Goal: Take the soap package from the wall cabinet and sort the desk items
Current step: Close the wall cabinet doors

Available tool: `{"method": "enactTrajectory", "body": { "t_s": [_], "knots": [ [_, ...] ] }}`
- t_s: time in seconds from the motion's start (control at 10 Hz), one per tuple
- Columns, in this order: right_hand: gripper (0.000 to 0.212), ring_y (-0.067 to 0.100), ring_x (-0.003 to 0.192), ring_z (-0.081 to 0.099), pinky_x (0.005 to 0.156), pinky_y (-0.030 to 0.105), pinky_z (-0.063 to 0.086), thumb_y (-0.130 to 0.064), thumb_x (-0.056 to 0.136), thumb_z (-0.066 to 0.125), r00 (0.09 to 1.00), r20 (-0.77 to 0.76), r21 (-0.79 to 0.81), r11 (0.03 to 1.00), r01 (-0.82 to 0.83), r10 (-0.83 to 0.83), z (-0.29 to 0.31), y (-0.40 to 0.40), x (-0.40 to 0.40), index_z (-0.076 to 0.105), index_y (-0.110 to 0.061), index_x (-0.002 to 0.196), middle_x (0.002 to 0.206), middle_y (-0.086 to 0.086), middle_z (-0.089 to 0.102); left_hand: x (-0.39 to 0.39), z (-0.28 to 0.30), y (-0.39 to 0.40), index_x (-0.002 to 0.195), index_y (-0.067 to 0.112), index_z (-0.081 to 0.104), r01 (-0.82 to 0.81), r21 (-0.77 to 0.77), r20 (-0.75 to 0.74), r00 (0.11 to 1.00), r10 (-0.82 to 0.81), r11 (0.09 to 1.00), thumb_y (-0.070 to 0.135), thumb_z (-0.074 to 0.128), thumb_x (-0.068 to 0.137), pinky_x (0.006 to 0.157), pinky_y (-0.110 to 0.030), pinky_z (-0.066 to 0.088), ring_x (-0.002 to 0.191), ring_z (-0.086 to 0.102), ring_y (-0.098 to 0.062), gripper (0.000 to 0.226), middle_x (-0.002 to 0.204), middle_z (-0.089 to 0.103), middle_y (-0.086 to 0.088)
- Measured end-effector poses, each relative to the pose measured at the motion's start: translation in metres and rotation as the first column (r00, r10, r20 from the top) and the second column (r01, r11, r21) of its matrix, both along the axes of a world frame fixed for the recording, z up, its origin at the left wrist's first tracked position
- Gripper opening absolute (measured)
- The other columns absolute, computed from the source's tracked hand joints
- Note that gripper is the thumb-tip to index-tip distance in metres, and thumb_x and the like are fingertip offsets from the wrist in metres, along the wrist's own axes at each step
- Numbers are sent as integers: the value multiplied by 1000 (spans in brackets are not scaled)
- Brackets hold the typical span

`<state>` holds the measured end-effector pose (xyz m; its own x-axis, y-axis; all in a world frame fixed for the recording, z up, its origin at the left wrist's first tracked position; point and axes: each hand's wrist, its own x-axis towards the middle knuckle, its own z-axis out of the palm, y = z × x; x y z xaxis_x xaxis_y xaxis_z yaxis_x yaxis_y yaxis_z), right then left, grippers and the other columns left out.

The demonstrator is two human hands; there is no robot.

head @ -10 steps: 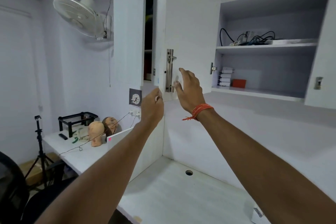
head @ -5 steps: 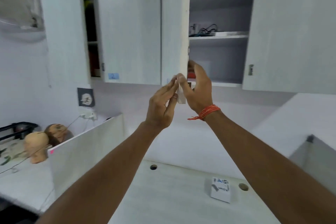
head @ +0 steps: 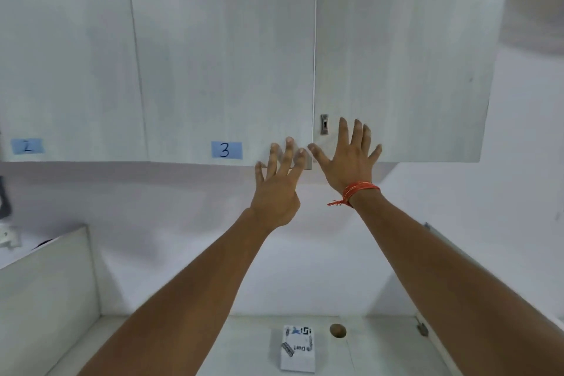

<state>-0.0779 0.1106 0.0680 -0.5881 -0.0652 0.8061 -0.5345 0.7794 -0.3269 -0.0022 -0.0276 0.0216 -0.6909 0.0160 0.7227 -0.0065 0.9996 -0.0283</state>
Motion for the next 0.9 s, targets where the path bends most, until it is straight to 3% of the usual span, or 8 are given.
{"method": "enactTrajectory", "body": {
  "t_s": [0.1, 0.2, 0.5, 0.7, 0.8, 0.9],
  "knots": [
    [98, 35, 149, -10, 111, 71, 0, -83, 81, 24, 999, 12, 63, 997, 39, -40, 1, -3, -46, 4, -22, 155, 163, 16, -3, -41, -4, -10, 153, 27, -18, -94, -69, 25, 995, 96, 993, 11, 55, 87, 114, -69, 9, 147, -26, -31, 99, 159, -32, -1],
    [97, 38, 149, -12, 108, 75, 2, -82, 82, 25, 999, -20, 77, 996, 35, -34, -7, -10, -69, 2, -23, 155, 162, 18, -9, -63, -5, -15, 153, 27, -18, -141, -106, 38, 989, 145, 984, 24, 60, 85, 112, -71, 7, 147, -26, -32, 103, 159, -31, -3],
    [100, 44, 148, 1, 105, 77, 3, -84, 81, 25, 973, -193, 44, 989, 138, -127, -21, -25, -102, 12, -19, 155, 161, 23, 5, -106, -17, -22, 155, 25, -12, -240, -115, -31, 971, 238, 964, 61, 62, 67, 109, -73, -4, 147, -23, -35, 121, 161, -25, -7],
    [101, 44, 148, -1, 105, 77, 2, -85, 80, 26, 981, -156, 84, 988, 131, -117, -19, -21, -95, 9, -20, 155, 161, 23, 3, -98, -14, -21, 154, 27, -15, -212, -102, 2, 977, 214, 972, 62, 64, 66, 110, -72, -3, 147, -25, -34, 123, 160, -28, -5],
    [102, 42, 148, -9, 106, 77, -2, -85, 80, 26, 994, -84, 133, 988, 77, -66, -15, -11, -82, 0, -22, 155, 162, 20, -7, -75, -3, -19, 152, 32, -20, -151, -76, 97, 983, 158, 986, 59, 64, 74, 112, -70, -2, 145, -32, -29, 117, 157, -36, 1],
    [96, 38, 148, -15, 109, 73, -2, -81, 82, 25, 999, 46, 181, 983, -7, -1, -7, 2, -63, -6, -26, 154, 161, 16, -17, -55, 14, -16, 154, 33, -11, -49, 80, 193, 981, 32, 996, 53, 57, 88, 117, -62, 1, 148, -26, -23, 97, 159, -31, 7]
  ]
}}
